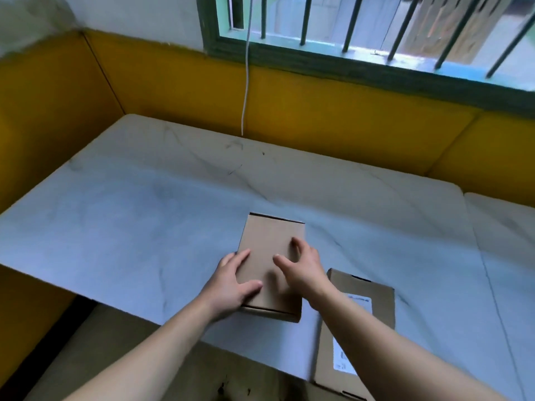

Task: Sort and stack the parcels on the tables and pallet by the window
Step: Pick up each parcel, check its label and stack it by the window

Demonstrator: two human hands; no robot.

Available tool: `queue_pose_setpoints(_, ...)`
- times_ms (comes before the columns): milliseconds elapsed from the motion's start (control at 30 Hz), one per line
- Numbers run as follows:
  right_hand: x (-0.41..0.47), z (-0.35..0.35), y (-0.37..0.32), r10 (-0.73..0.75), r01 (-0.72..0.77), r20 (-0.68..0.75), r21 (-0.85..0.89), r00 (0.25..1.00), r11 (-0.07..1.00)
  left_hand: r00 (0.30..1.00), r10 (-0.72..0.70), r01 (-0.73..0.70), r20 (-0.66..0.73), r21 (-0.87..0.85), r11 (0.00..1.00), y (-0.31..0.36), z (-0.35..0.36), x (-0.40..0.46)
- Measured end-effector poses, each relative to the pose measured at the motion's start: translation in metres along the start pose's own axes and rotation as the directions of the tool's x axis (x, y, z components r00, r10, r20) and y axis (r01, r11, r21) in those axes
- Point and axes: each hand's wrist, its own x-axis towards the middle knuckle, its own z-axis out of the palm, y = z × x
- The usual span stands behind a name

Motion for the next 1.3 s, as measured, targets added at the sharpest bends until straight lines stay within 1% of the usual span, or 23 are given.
queue_pose_setpoints(67, -0.017, 0.0, -0.006, -0.022, 0.023, -0.084, 0.018, 0.996, 1.0, 0.997, 0.075, -0.074, 0.016, -0.024, 0.997, 0.006, -0.015, -0.006)
queue_pose_setpoints(133, -0.037, 0.0, -0.01, -0.026, 0.032, -0.184, 0.025, 0.983, 0.999, 0.987, 0.148, -0.146, 0.062, -0.033, 0.989, 0.014, -0.028, -0.014)
queue_pose_setpoints(233, -0.069, -0.004, -0.012, -0.03, 0.042, -0.323, 0.03, 0.946, 0.999, 0.953, 0.263, -0.263, 0.15, -0.02, 0.965, 0.029, -0.037, -0.024)
queue_pose_setpoints(400, -0.128, -0.03, -0.002, 0.004, 0.014, -0.51, 0.031, 0.86, 0.999, 0.859, 0.432, -0.455, 0.275, 0.019, 0.89, 0.068, -0.024, -0.049)
queue_pose_setpoints(533, -0.184, -0.065, 0.02, 0.04, 0.003, -0.637, 0.067, 0.77, 0.998, 0.749, 0.555, -0.598, 0.362, 0.008, 0.801, 0.106, 0.007, -0.079)
queue_pose_setpoints(667, -0.248, -0.104, 0.056, 0.084, -0.018, -0.738, 0.098, 0.669, 0.995, 0.634, 0.638, -0.712, 0.436, 0.009, 0.702, 0.148, 0.057, -0.121)
queue_pose_setpoints(767, -0.303, -0.134, 0.095, 0.149, -0.046, -0.801, 0.151, 0.579, 0.987, 0.537, 0.675, -0.776, 0.506, -0.019, 0.631, 0.177, 0.109, -0.165)
queue_pose_setpoints(933, -0.407, -0.181, 0.18, 0.263, -0.07, -0.88, 0.257, 0.396, 0.964, 0.397, 0.684, -0.836, 0.612, -0.067, 0.545, 0.22, 0.215, -0.258)
queue_pose_setpoints(1067, -0.486, -0.218, 0.244, 0.323, -0.14, -0.908, 0.295, 0.266, 0.945, 0.276, 0.695, -0.885, 0.664, -0.107, 0.454, 0.252, 0.295, -0.331)
queue_pose_setpoints(1133, -0.516, -0.232, 0.263, 0.338, -0.153, -0.913, 0.309, 0.23, 0.939, 0.231, 0.706, -0.898, 0.669, -0.133, 0.42, 0.265, 0.321, -0.357)
queue_pose_setpoints(1233, -0.563, -0.256, 0.299, 0.368, -0.171, -0.914, 0.34, 0.174, 0.925, 0.163, 0.681, -0.909, 0.714, -0.16, 0.385, 0.284, 0.368, -0.396)
queue_pose_setpoints(1300, -0.586, -0.271, 0.321, 0.392, -0.187, -0.907, 0.363, 0.155, 0.913, 0.135, 0.662, -0.914, 0.737, -0.167, 0.371, 0.296, 0.395, -0.415)
